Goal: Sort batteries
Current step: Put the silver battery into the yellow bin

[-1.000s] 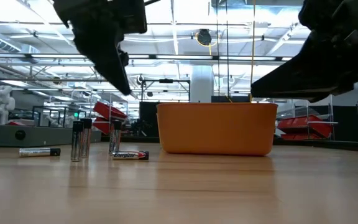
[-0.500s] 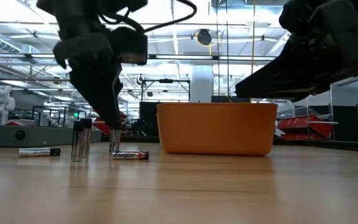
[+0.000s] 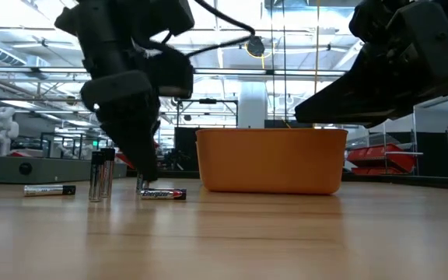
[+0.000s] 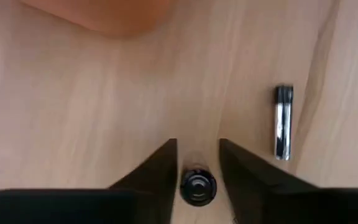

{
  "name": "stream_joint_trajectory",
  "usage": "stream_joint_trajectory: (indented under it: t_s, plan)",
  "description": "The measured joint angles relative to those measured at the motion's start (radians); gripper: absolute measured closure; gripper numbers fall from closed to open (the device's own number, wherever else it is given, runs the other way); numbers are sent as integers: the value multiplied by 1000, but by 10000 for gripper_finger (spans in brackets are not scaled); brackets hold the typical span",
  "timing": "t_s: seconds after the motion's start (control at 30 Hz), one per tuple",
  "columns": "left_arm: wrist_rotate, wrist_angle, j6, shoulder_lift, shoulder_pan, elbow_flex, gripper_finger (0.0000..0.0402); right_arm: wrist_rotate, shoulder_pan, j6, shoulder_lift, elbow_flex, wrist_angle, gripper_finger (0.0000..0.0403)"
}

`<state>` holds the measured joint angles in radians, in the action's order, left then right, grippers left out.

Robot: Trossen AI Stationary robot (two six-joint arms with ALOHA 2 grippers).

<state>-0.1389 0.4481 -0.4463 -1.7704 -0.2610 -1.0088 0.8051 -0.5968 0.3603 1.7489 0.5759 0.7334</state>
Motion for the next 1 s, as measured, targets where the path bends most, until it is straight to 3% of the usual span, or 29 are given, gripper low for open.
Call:
stream_joint_trajectory:
  t_s: [0.13,0.4,0.63,0.83,0.9,1.0]
  plan:
    - [9,2,29,-18,-1,-2,349,0,0,19,0,0,-4,271]
    - [7,66,89,8,43,-22,349,0,-16,42,0,0,-4,271]
    - [-157,135,215,97,131,-44,349,6,-38,91,0,0,-8,271]
    - [-387,-29,452,159,183,-44,349,13,-56,150,0,0,-10,271]
    - [-390,-146,569,161,209,-46,349,25,-65,160,0,0,-9,271]
    - [-316,-302,671,143,280,-46,349,57,-76,174,0,0,-7,271]
